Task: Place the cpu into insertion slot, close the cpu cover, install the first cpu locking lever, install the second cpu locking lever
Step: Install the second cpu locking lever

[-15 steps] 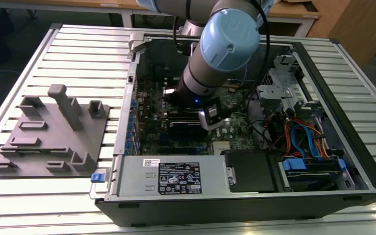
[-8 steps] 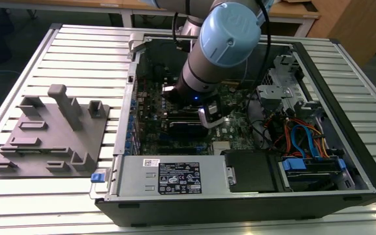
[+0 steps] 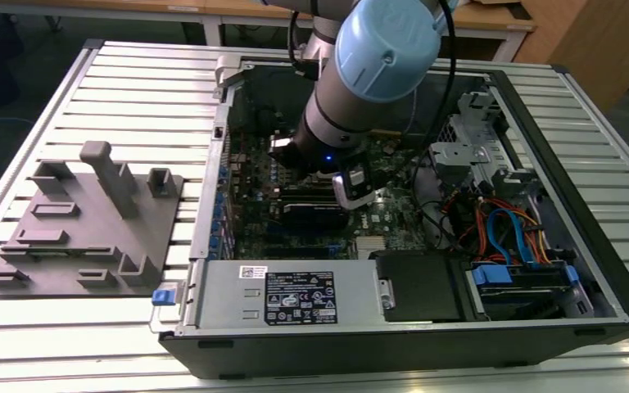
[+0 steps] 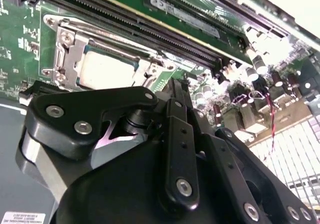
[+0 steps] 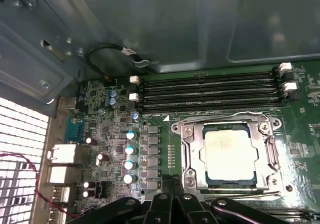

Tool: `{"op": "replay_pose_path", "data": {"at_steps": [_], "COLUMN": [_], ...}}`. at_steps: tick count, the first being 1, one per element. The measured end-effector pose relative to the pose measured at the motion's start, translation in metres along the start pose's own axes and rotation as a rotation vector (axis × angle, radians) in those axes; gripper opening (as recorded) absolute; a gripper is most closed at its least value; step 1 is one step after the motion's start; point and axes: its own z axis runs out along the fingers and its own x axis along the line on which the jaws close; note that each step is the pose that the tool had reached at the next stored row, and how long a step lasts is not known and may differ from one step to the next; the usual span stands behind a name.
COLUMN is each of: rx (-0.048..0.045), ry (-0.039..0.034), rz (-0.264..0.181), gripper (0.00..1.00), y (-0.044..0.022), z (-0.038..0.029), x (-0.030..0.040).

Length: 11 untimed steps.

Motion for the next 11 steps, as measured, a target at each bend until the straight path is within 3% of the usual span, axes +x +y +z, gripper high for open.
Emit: {"op": "replay_pose_path", "data": {"at_steps": [11], "rx": [-0.0001], "ry": [-0.0001], "rz": [0.0], "gripper": [0.1], "y": [0.0], "z": [0.0], "x": [0.0]}}
